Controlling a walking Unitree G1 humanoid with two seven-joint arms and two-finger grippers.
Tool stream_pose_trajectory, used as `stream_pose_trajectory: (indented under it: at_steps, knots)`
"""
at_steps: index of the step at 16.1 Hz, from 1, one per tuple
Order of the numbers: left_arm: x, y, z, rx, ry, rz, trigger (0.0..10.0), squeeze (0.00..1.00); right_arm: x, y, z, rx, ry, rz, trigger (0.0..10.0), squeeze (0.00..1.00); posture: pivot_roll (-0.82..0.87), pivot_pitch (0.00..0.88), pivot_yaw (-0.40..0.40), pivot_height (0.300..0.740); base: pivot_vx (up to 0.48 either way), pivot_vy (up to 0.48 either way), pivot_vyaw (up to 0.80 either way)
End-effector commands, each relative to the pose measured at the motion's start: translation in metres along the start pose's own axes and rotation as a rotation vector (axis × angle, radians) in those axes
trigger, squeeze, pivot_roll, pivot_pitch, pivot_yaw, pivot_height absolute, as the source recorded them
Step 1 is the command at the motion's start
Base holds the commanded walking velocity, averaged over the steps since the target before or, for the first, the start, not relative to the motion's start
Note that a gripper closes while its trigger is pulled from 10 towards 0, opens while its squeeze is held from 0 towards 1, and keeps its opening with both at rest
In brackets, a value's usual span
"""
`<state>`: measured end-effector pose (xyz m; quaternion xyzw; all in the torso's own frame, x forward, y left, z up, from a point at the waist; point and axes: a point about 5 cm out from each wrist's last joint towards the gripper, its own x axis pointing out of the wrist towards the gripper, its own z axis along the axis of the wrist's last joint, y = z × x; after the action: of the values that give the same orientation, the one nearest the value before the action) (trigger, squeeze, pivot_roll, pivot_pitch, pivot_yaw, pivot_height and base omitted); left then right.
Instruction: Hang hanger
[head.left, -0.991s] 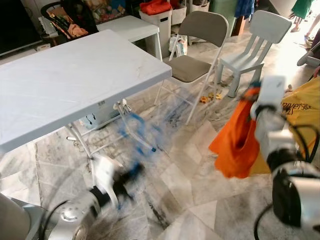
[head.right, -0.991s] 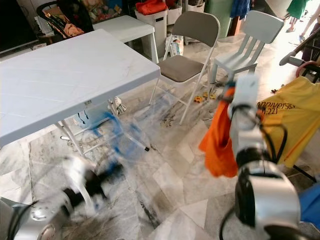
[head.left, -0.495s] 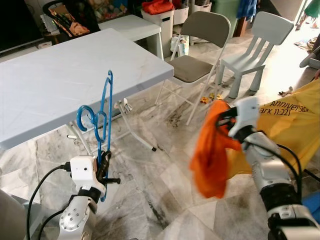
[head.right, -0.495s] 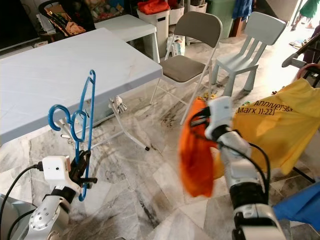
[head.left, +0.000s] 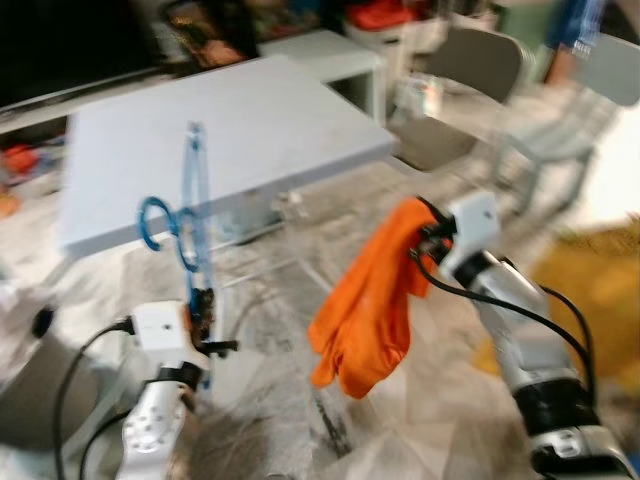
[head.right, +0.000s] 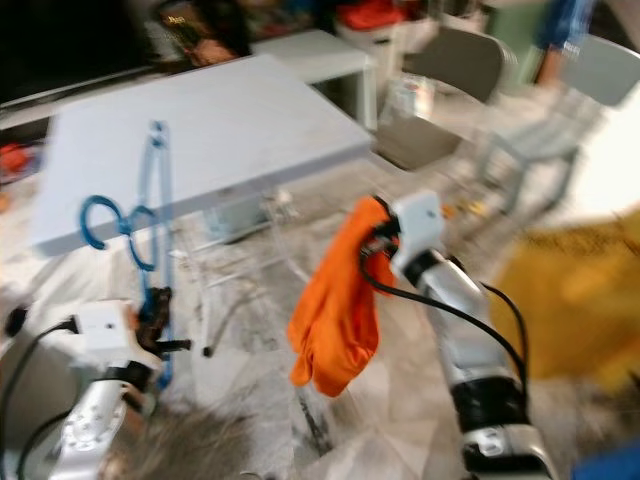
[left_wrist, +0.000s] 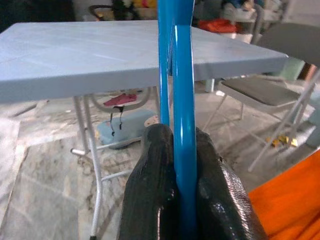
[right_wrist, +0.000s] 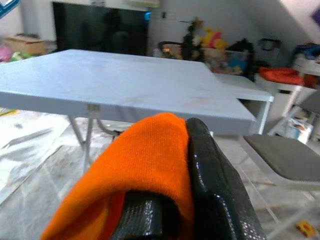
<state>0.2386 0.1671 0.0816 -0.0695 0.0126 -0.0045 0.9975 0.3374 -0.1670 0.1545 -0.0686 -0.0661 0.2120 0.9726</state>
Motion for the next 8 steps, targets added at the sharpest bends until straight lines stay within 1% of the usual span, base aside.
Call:
stream_pose_trajectory:
  at_steps: [1,2,5,8]
  knots:
    - [0.0009,0.0064,0.0062,0.019,-0.023,0.020,10.0,0.00,0.0079,0.0068,0.0139,0.010,-0.051,0.025,10.0,0.00,-0.06,0.000,0.073,0.740,0.000,0.000,0.79]
    - [0.0022,0.0051,0.0069,0.016,-0.025,0.018,10.0,0.00,0.0084,0.0071,0.0154,0.013,-0.051,0.024,10.0,0.00,-0.06,0.000,0.075,0.740,0.240,0.000,0.79]
    - [0.0066,0.0038,0.0102,0.005,-0.037,0.014,10.0,0.00,0.0090,0.0113,0.0184,0.018,-0.063,0.038,10.0,0.00,-0.07,0.000,0.078,0.740,0.253,0.000,0.51]
    - [0.0103,0.0029,0.0154,-0.005,-0.054,0.006,10.0,0.00,0.0103,0.0115,0.0218,0.052,-0.076,0.024,10.0,0.00,-0.07,0.000,0.078,0.740,0.302,0.000,0.00]
